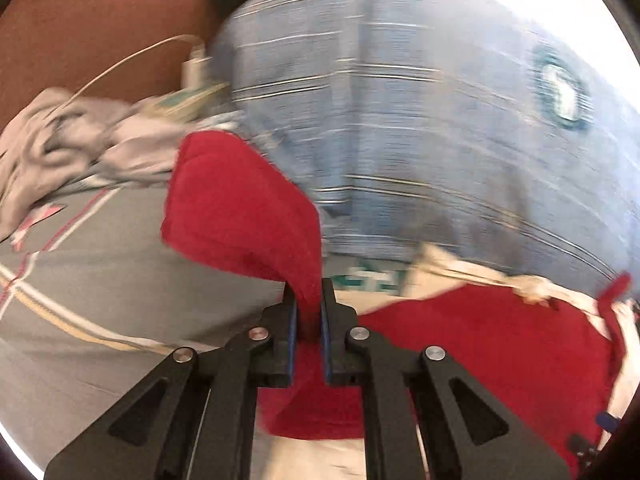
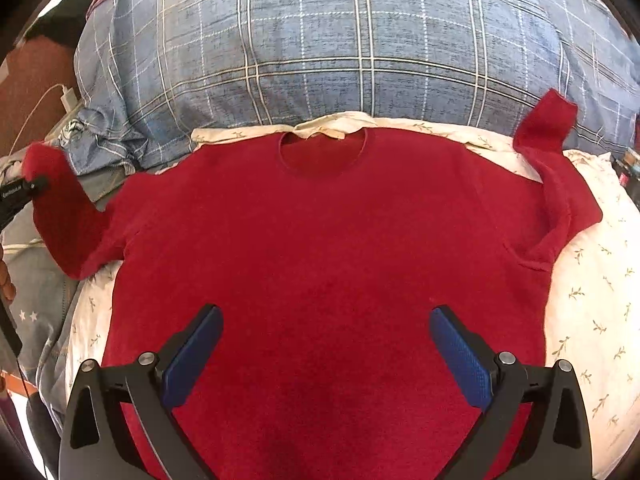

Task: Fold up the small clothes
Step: 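Grasp the red sweater sleeve cuff with the left gripper, then fold the held sleeve across the sweater front and open the left gripper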

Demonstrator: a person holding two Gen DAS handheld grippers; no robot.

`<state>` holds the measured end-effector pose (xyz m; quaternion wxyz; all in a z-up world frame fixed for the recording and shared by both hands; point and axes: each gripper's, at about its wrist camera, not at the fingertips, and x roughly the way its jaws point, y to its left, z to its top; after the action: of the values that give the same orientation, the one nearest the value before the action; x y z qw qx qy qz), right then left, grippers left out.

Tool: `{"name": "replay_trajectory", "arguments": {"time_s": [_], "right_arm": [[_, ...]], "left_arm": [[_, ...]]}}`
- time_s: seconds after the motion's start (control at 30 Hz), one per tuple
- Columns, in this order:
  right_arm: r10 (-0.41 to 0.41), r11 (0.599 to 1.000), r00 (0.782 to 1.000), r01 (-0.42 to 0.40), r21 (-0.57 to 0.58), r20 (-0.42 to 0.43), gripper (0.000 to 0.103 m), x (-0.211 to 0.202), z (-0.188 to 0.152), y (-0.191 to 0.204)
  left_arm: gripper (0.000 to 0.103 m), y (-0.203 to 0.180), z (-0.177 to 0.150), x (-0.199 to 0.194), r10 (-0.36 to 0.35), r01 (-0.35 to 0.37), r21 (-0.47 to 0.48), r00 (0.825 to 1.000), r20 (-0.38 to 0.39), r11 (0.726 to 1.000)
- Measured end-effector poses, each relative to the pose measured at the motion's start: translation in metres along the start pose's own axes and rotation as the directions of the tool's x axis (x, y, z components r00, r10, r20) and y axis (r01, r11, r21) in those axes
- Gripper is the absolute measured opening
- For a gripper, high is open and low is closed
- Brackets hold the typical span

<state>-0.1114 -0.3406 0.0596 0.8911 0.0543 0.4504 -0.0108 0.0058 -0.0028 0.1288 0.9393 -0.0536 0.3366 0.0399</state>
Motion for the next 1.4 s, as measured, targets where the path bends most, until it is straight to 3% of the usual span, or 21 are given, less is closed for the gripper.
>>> {"name": "replay_trajectory", "arguments": {"time_s": [0.27,0.57,0.93,1.1,1.27,1.3,1.33,1.37,1.4], "right_arm": [[-0.013,0.998,1.000,0.012,0.060,0.020,0.103,-0.009,0.002,-0.029],[-0.045,0.989,0.999,0.043,0.143,0.009,0.103,-0.009,-0.002,-0.069],[-0.067,0.979,0.998,0.065,0.195,0.001,0.103,-0.011,-0.005,-0.098],[-0.090,0.973,0.996,0.085,0.214,0.011,0.103,-0.015,-0.008,-0.109],[-0.101,0.964,0.995,0.097,0.247,0.004,0.103,-0.017,-0.012,-0.121],[-0.101,0.963,0.995,0.097,0.253,0.002,0.103,-0.017,-0.013,-0.123],[-0.099,0.962,0.995,0.096,0.257,-0.001,0.103,-0.017,-0.013,-0.124],[-0.098,0.961,0.995,0.095,0.260,-0.002,0.103,-0.017,-0.014,-0.125],[-0.099,0.960,0.995,0.096,0.262,-0.002,0.103,-0.018,-0.015,-0.125]], "left_arm": [[0.007,-0.116,-0.016,-0.003,-0.179,0.183,0.142,0.983,-0.041,0.973],[0.007,-0.205,-0.058,0.004,-0.273,0.301,0.252,0.952,-0.140,0.920],[0.007,-0.250,-0.084,0.008,-0.326,0.376,0.296,0.923,-0.205,0.878],[0.007,-0.272,-0.092,0.004,-0.383,0.440,0.318,0.895,-0.227,0.840],[0.009,-0.285,-0.101,0.014,-0.396,0.471,0.321,0.877,-0.273,0.822],[0.013,-0.286,-0.103,0.017,-0.398,0.478,0.317,0.871,-0.287,0.819],[0.023,-0.287,-0.106,0.020,-0.402,0.487,0.314,0.866,-0.298,0.815],[0.045,-0.287,-0.107,0.022,-0.409,0.497,0.310,0.859,-0.309,0.810],[0.056,-0.285,-0.109,0.023,-0.418,0.510,0.304,0.851,-0.319,0.805]]}}
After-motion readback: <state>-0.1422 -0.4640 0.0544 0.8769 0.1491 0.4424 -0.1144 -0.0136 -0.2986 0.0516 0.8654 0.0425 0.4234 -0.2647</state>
